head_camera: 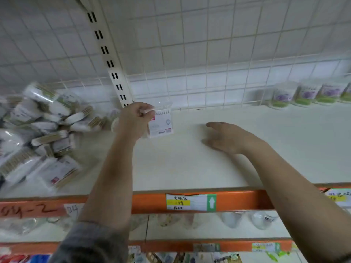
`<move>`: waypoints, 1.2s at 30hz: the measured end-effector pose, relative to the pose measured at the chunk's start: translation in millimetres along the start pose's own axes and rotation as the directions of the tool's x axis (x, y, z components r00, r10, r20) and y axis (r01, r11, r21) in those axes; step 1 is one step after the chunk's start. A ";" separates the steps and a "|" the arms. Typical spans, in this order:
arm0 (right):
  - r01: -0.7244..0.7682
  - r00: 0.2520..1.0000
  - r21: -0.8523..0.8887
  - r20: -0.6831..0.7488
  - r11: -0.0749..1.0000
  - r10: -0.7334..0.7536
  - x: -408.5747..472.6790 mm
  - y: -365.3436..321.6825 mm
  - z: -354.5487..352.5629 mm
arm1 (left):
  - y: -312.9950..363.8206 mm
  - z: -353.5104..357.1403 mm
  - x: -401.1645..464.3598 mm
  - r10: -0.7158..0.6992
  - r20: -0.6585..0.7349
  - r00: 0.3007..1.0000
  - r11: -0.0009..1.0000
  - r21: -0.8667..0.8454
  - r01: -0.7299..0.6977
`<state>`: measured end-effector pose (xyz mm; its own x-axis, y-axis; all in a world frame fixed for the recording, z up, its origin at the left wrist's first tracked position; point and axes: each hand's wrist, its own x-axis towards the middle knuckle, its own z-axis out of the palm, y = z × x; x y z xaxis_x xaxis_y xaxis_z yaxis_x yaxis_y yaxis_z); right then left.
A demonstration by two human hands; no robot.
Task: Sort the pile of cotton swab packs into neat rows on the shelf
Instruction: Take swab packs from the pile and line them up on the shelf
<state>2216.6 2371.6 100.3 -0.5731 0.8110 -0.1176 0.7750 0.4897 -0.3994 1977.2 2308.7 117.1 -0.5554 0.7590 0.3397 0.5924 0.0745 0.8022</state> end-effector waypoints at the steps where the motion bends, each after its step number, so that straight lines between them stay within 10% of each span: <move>1: -0.009 1.000 0.011 -0.007 1.000 0.010 1.0 -10.3 4.3 | -5.8 -4.1 8.7 0.008 0.022 1.000 1.000 0.001 -0.008; 17: -0.065 0.998 -0.001 0.006 0.998 0.065 36.7 -68.9 32.9 | -55.7 -12.1 90.5 0.159 0.121 0.980 0.972 0.152 -0.176; 24: -0.056 0.997 -0.051 0.058 0.997 0.059 49.6 -70.6 25.9 | -48.9 -6.1 101.4 0.230 0.223 0.947 0.709 0.628 -0.320; 36: -0.038 0.995 -0.079 0.085 0.996 0.044 56.5 -68.8 23.1 | -51.4 -1.9 102.2 0.236 0.227 0.945 0.678 0.658 -0.327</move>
<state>2124.8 2376.3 100.1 -0.5586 0.8018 -0.2121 0.8146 0.4824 -0.3220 1888.9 2381.3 111.5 -0.2529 0.8816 0.3986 0.9675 0.2278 0.1099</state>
